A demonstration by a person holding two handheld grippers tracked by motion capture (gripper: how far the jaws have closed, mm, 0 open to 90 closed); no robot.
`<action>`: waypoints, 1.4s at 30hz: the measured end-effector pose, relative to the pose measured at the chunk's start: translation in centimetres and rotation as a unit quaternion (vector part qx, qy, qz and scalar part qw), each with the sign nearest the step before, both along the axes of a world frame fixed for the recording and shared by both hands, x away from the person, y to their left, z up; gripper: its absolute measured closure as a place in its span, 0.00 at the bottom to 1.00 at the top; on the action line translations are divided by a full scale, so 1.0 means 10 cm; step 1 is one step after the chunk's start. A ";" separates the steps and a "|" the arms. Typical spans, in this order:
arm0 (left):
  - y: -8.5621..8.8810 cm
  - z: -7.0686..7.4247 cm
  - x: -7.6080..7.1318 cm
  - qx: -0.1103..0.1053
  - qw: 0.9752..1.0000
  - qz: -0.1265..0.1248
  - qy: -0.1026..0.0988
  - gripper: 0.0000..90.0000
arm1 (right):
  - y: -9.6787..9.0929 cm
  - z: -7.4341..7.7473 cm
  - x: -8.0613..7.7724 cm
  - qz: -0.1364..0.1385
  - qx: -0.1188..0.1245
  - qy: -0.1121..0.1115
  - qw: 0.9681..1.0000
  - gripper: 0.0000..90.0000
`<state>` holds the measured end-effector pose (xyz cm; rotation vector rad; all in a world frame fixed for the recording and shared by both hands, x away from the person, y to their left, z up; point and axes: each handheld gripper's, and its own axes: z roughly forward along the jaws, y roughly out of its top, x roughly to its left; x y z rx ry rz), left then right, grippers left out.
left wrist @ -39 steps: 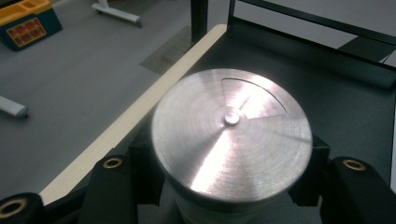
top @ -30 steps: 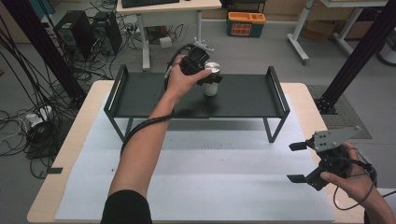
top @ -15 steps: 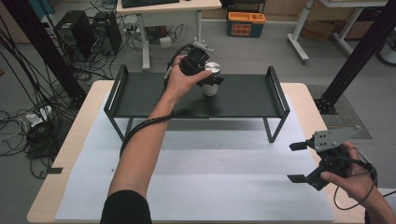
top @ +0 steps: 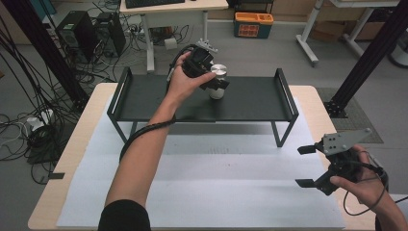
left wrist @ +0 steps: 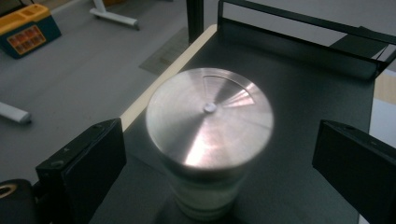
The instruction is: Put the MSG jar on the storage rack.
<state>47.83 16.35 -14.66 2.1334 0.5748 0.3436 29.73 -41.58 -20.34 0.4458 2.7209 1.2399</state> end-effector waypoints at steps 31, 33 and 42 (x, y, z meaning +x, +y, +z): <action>1.29 0.22 -1.37 0.001 0.993 -0.117 -0.003 0.08 | 0.16 0.35 0.07 -0.019 -0.001 -0.029 0.999 0.04; 1.30 0.20 -1.41 0.002 0.992 -0.124 0.000 0.08 | 0.15 0.36 0.06 -0.020 0.001 -0.030 0.999 0.04; 1.34 0.10 -1.45 0.013 0.988 -0.154 0.015 0.07 | 0.16 0.37 0.07 -0.022 0.002 -0.032 0.999 0.04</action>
